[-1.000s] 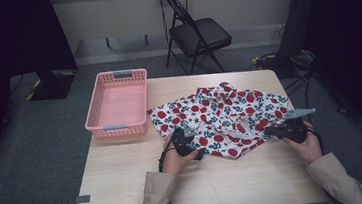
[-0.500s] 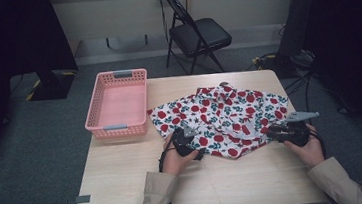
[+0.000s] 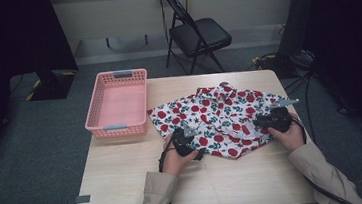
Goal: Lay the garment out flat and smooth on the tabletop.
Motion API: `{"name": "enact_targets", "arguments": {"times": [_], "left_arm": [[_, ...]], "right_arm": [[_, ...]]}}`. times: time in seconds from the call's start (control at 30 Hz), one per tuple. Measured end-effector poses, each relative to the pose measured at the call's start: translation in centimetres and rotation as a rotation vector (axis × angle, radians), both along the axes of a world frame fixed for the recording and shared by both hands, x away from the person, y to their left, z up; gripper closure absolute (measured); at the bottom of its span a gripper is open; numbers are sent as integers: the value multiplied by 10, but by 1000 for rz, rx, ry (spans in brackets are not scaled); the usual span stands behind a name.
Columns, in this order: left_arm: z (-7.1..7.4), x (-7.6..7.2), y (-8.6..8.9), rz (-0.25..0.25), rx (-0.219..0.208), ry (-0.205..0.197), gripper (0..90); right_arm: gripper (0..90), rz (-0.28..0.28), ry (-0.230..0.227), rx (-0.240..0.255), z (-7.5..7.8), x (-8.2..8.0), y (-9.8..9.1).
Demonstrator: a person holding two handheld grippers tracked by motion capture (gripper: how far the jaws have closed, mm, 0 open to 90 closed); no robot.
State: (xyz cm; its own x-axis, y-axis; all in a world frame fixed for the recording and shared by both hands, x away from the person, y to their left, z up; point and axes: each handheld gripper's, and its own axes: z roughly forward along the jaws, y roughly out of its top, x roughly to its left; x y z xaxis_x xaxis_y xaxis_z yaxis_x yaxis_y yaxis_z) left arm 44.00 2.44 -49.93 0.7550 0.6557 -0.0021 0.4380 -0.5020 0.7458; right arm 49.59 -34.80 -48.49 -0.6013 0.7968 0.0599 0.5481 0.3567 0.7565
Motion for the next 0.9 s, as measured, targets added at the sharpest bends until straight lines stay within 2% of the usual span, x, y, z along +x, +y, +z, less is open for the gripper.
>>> {"name": "enact_targets", "arguments": {"times": [0.17, 0.23, 0.4, 0.67, 0.9], "left_arm": [[0, 0, 0, 0, 0, 0, 148], [0, 0, 0, 0, 0, 0, 148], [0, 0, 0, 0, 0, 0, 148], [0, 0, 0, 0, 0, 0, 148], [0, 0, 0, 0, 0, 0, 148]], "right_arm": [[851, 38, 31, 31, -2, -1, 2], [870, 55, 33, 30, -1, -5, 1], [894, 67, 41, 58, 1, -15, -7], [894, 92, 32, 58, 6, -41, -22], [894, 105, 46, 63, 2, -65, -36]]}}
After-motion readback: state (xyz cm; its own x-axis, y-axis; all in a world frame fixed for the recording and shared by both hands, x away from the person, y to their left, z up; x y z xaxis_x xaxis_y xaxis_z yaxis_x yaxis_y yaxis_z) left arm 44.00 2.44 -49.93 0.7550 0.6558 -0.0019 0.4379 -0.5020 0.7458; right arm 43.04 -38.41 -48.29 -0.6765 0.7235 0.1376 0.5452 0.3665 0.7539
